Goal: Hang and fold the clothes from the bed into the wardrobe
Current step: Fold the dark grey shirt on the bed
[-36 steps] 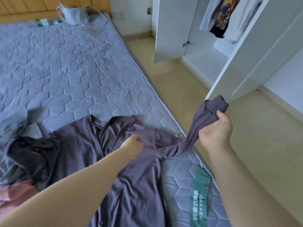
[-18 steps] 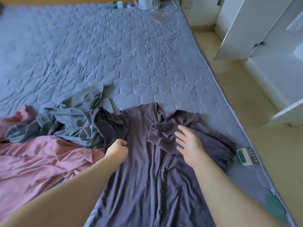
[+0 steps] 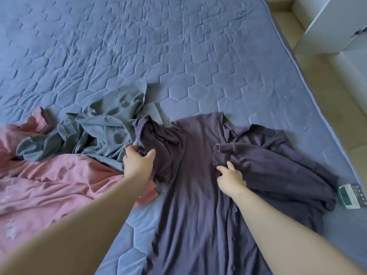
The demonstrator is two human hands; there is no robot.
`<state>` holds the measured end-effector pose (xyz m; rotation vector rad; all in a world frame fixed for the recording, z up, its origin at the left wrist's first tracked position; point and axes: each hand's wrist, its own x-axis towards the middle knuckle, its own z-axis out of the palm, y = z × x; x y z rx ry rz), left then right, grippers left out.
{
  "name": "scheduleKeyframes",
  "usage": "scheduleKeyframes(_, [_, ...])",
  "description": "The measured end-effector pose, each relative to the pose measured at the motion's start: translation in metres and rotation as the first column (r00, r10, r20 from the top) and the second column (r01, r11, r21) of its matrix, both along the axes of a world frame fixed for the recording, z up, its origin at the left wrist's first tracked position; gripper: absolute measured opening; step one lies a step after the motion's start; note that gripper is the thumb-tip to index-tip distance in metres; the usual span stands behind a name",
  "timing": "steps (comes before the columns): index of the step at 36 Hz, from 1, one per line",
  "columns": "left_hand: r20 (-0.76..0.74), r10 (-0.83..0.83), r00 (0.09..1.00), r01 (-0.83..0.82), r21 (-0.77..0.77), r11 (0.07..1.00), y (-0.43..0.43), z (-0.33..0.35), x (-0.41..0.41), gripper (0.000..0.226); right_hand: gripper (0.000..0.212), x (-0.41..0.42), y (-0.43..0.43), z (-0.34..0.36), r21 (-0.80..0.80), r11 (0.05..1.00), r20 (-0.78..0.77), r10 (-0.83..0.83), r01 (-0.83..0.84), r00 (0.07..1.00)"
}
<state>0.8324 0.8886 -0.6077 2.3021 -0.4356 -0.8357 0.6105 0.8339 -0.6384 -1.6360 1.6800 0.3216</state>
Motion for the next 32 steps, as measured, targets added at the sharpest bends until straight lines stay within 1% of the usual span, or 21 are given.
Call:
scheduleKeyframes(2, [-0.044, -0.042, 0.998, 0.042, 0.014, 0.999, -0.002, -0.004, 0.004, 0.035, 0.050, 0.004, -0.001, 0.000, -0.036, 0.997, 0.000, -0.062, 0.062, 0.998])
scheduleKeyframes(3, [-0.046, -0.081, 0.996, 0.082, 0.031, 0.996, -0.003, -0.004, 0.005, 0.034, 0.050, 0.007, -0.002, 0.002, -0.082, 0.992, 0.027, -0.091, 0.093, 0.996])
scheduleKeyframes(6, [-0.022, -0.185, 0.983, 0.186, 0.072, 0.980, -0.006, -0.005, 0.010, 0.023, 0.050, 0.019, -0.001, 0.015, -0.272, 0.950, 0.220, -0.091, 0.151, 0.971])
scheduleKeyframes(8, [-0.035, -0.178, 0.983, 0.179, 0.045, 0.983, -0.008, -0.004, 0.014, 0.020, 0.046, 0.027, 0.001, 0.024, -0.311, 0.941, 0.339, -0.018, 0.130, 0.941])
scheduleKeyframes(9, [-0.050, -0.146, 0.988, 0.147, 0.015, 0.989, -0.009, -0.002, 0.015, 0.023, 0.043, 0.030, 0.002, 0.026, -0.289, 0.954, 0.361, 0.028, 0.084, 0.932])
scheduleKeyframes(10, [-0.067, -0.096, 0.993, 0.095, -0.018, 0.995, -0.010, 0.000, 0.017, 0.026, 0.040, 0.031, 0.002, 0.027, -0.240, 0.971, 0.349, 0.071, 0.015, 0.934])
scheduleKeyframes(12, [-0.113, 0.027, 0.993, -0.038, -0.097, 0.995, -0.008, 0.008, 0.019, 0.026, 0.035, 0.030, 0.003, 0.027, -0.091, 0.989, 0.263, 0.140, -0.119, 0.955])
scheduleKeyframes(13, [-0.151, 0.077, 0.985, -0.099, -0.141, 0.985, -0.007, 0.012, 0.020, 0.024, 0.034, 0.029, 0.003, 0.027, -0.037, 0.989, 0.236, 0.148, -0.143, 0.960])
scheduleKeyframes(14, [-0.183, 0.106, 0.977, -0.139, -0.180, 0.974, -0.006, 0.016, 0.023, 0.023, 0.033, 0.030, 0.004, 0.027, -0.023, 0.991, 0.239, 0.131, -0.129, 0.962])
scheduleKeyframes(16, [-0.179, 0.089, 0.980, -0.129, -0.226, 0.966, -0.004, 0.024, 0.027, 0.021, 0.030, 0.036, 0.007, 0.031, -0.047, 0.999, 0.336, 0.028, -0.013, 0.941])
scheduleKeyframes(17, [-0.161, 0.057, 0.985, -0.096, -0.245, 0.965, -0.004, 0.029, 0.029, 0.021, 0.029, 0.042, 0.009, 0.034, -0.024, 0.997, 0.421, -0.052, 0.069, 0.905])
scheduleKeyframes(18, [-0.149, 0.018, 0.989, -0.057, -0.264, 0.963, -0.004, 0.034, 0.030, 0.020, 0.030, 0.049, 0.011, 0.039, 0.034, 0.991, 0.510, -0.130, 0.131, 0.850])
scheduleKeyframes(19, [-0.147, -0.019, 0.989, -0.023, -0.280, 0.960, -0.005, 0.038, 0.030, 0.019, 0.034, 0.057, 0.013, 0.044, 0.096, 0.984, 0.578, -0.176, 0.148, 0.797])
scheduleKeyframes(21, [-0.184, -0.081, 0.980, 0.021, -0.305, 0.952, -0.008, 0.048, 0.027, 0.017, 0.041, 0.073, 0.019, 0.055, 0.192, 0.978, 0.670, -0.186, 0.075, 0.719])
scheduleKeyframes(22, [-0.226, -0.106, 0.968, 0.030, -0.316, 0.948, -0.009, 0.053, 0.025, 0.016, 0.040, 0.080, 0.021, 0.060, 0.246, 0.969, 0.701, -0.198, 0.028, 0.685])
scheduleKeyframes(24, [-0.334, -0.142, 0.932, 0.024, -0.334, 0.942, -0.009, 0.061, 0.019, 0.016, 0.031, 0.091, 0.023, 0.068, 0.344, 0.939, 0.728, -0.246, -0.030, 0.640])
scheduleKeyframes(26, [-0.377, -0.150, 0.914, 0.010, -0.348, 0.937, -0.009, 0.067, 0.015, 0.018, 0.013, 0.097, 0.023, 0.074, 0.394, 0.918, 0.734, -0.287, -0.042, 0.615])
scheduleKeyframes(27, [-0.385, -0.135, 0.913, -0.013, -0.357, 0.934, -0.009, 0.070, 0.014, 0.021, 0.008, 0.098, 0.024, 0.076, 0.426, 0.904, 0.738, -0.328, -0.029, 0.590])
scheduleKeyframes(30, [-0.441, -0.030, 0.897, -0.144, -0.355, 0.924, -0.004, 0.075, 0.020, 0.024, 0.011, 0.100, 0.028, 0.082, 0.540, 0.840, 0.735, -0.506, 0.062, 0.451])
scheduleKeyframes(31, [-0.434, -0.001, 0.901, -0.162, -0.338, 0.927, -0.002, 0.075, 0.024, 0.023, 0.011, 0.100, 0.029, 0.084, 0.564, 0.820, 0.728, -0.548, 0.095, 0.412])
scheduleKeyframes(32, [-0.394, 0.015, 0.919, -0.153, -0.322, 0.934, 0.001, 0.075, 0.029, 0.023, 0.010, 0.099, 0.030, 0.086, 0.581, 0.805, 0.717, -0.577, 0.123, 0.390])
